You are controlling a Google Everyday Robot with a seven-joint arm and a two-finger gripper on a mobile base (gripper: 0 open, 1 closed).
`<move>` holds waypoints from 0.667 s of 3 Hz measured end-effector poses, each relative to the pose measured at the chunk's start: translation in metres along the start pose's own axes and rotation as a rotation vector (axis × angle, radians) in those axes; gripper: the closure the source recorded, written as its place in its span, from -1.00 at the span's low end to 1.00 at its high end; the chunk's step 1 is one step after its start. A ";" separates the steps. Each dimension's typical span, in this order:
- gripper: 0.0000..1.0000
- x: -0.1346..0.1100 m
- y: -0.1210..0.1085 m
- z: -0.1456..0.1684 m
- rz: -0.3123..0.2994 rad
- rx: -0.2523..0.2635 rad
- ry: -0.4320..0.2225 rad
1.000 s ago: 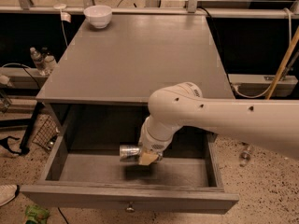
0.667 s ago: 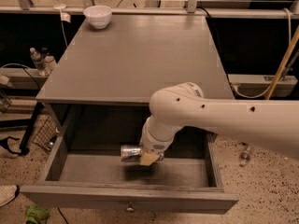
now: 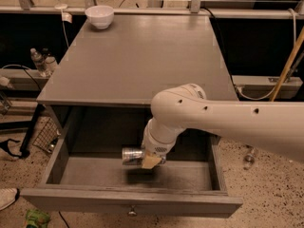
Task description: Place redbull can into top drawer
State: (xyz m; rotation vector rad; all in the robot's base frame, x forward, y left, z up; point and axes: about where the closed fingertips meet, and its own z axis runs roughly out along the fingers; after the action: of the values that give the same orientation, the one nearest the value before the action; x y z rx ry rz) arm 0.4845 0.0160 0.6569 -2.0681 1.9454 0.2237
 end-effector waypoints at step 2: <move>-1.00 -0.001 0.001 0.000 -0.003 0.000 0.001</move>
Offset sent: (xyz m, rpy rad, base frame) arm -0.0004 0.0003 0.0003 -0.0008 -0.0006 0.0013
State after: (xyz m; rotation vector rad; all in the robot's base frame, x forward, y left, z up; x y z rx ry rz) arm 0.4835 0.0166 0.6575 -2.0718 1.9426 0.2213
